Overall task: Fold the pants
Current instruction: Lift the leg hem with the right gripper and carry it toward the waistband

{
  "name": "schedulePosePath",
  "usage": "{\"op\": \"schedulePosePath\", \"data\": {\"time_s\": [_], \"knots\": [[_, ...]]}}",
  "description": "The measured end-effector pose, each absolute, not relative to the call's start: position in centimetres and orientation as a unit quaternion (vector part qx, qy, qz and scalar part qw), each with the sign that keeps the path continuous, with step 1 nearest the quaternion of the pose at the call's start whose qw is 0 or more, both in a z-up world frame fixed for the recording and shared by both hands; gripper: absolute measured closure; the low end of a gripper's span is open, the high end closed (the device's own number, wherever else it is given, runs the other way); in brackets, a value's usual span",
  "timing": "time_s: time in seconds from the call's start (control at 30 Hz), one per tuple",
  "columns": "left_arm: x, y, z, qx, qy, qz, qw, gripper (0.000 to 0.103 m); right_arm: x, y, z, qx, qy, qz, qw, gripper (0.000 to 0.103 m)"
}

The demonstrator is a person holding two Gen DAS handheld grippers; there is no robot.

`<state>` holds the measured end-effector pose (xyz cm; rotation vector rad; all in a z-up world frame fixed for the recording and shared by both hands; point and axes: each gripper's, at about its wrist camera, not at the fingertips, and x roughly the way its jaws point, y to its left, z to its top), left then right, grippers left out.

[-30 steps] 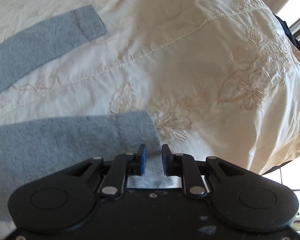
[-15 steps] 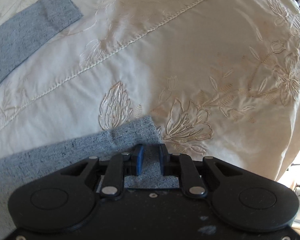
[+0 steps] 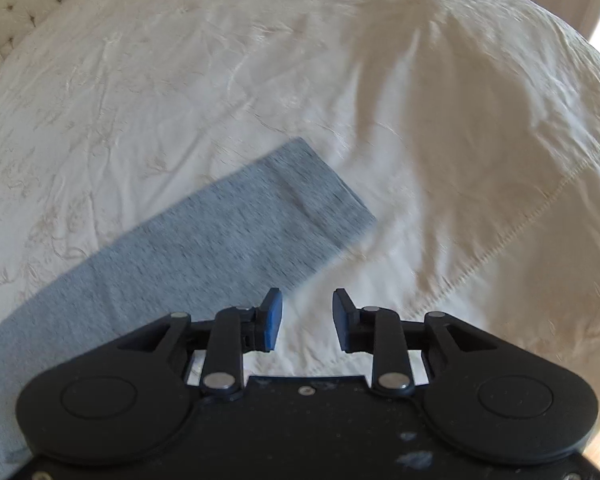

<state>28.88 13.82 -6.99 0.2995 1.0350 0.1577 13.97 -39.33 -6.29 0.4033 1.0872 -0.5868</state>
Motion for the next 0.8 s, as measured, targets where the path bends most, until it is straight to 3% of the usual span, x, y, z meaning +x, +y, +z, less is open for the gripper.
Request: {"op": "schedulePosePath", "data": {"time_s": [0.47, 0.8], "knots": [[32.1, 11.2, -9.6, 0.137, 0.532, 0.071, 0.833, 0.044, 30.8, -42.4, -11.3, 0.163, 0.537, -0.294, 0.773, 0.072], [33.8, 11.6, -12.1, 0.129, 0.555, 0.090, 0.817, 0.044, 35.4, -43.0, -16.9, 0.127, 0.573, -0.304, 0.750, 0.072]]}}
